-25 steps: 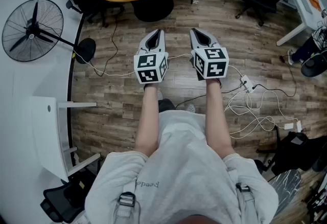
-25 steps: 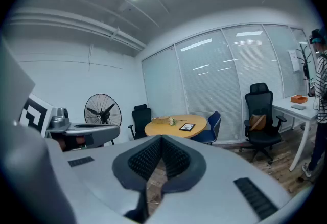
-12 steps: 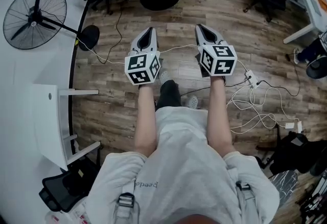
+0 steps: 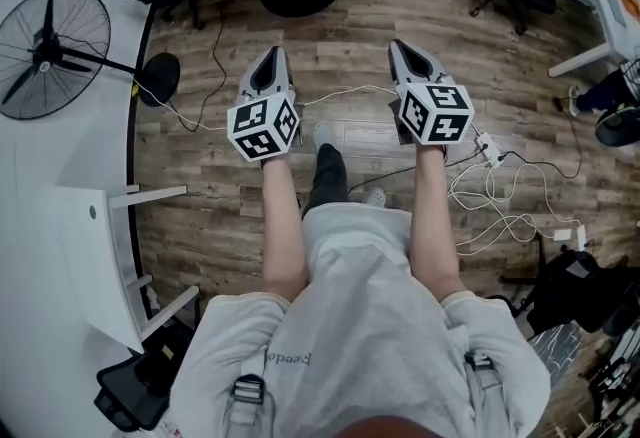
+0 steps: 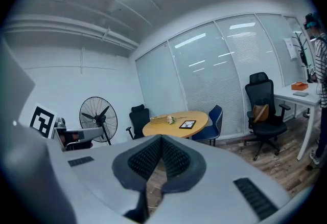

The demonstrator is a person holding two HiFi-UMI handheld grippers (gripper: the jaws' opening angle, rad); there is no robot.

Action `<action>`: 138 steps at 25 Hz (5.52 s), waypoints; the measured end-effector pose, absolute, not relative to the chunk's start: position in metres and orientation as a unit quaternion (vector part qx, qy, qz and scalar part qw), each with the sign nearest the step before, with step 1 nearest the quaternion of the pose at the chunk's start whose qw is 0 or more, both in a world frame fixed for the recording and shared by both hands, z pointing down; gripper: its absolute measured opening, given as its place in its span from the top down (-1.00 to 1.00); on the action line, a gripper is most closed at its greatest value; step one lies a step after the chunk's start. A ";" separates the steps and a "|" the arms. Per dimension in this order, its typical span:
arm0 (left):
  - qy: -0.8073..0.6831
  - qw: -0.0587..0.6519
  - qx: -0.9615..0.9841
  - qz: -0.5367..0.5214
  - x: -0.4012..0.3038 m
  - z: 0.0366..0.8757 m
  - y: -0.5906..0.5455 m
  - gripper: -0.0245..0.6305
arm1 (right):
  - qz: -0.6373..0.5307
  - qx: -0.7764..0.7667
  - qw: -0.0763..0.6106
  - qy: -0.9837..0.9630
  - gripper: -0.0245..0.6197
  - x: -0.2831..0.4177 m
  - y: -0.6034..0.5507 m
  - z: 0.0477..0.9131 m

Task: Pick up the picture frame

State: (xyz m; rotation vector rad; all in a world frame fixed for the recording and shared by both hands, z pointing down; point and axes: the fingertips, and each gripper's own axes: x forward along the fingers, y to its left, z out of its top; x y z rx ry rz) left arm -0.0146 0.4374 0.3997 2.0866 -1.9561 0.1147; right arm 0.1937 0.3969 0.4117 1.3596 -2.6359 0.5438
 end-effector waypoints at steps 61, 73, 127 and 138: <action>-0.639 0.120 0.758 0.050 -0.224 0.374 -0.153 0.84 | 0.222 0.486 0.037 -0.844 0.85 0.009 -0.191 0.424; -0.615 0.109 0.778 0.067 -0.184 0.385 -0.255 0.84 | 0.228 0.518 0.036 -0.824 0.85 0.046 -0.270 0.443; -0.527 0.197 0.819 0.109 -0.154 0.505 -0.347 0.46 | 0.258 0.611 0.137 -0.736 0.44 0.051 -0.313 0.536; -0.505 0.232 0.807 0.199 -0.128 0.617 -0.351 0.46 | 0.337 0.582 0.178 -0.718 0.44 0.026 -0.315 0.640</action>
